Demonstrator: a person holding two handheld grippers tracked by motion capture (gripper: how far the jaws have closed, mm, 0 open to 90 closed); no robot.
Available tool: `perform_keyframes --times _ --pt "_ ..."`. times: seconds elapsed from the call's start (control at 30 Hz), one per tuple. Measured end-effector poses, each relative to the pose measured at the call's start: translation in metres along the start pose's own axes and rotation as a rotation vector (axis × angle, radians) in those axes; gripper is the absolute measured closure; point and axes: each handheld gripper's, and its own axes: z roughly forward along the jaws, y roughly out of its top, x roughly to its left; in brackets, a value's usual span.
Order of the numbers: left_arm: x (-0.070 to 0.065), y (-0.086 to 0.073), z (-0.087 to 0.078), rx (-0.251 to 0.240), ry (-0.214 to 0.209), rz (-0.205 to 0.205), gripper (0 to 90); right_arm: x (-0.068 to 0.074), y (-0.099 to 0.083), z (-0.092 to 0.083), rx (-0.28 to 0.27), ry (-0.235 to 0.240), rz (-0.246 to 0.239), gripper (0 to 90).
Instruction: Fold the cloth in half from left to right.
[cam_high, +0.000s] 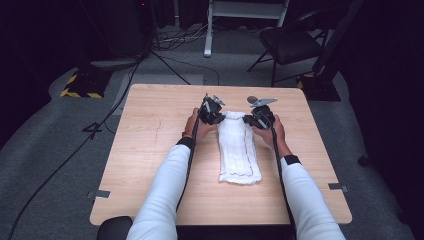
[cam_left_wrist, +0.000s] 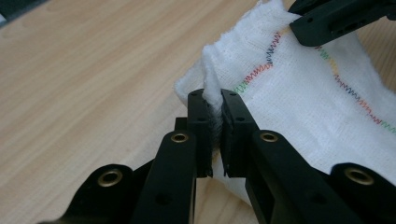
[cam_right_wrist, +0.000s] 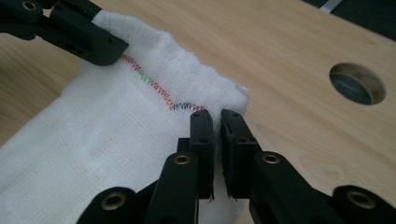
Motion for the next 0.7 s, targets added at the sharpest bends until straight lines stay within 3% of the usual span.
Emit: perform_keyframes --times 0.17,0.3,0.7 --pt "0.001 0.01 -0.008 -0.06 0.004 0.002 84.1 -0.004 0.009 -0.011 -0.046 -0.028 -0.001 84.6" --pt "0.0 0.014 -0.013 -0.071 0.001 0.016 84.1 -0.006 0.014 -0.018 -0.061 -0.037 -0.011 84.7" --pt "-0.003 0.03 -0.036 -0.131 0.048 0.051 84.3 -0.001 0.028 -0.038 -0.132 -0.055 -0.038 84.9"
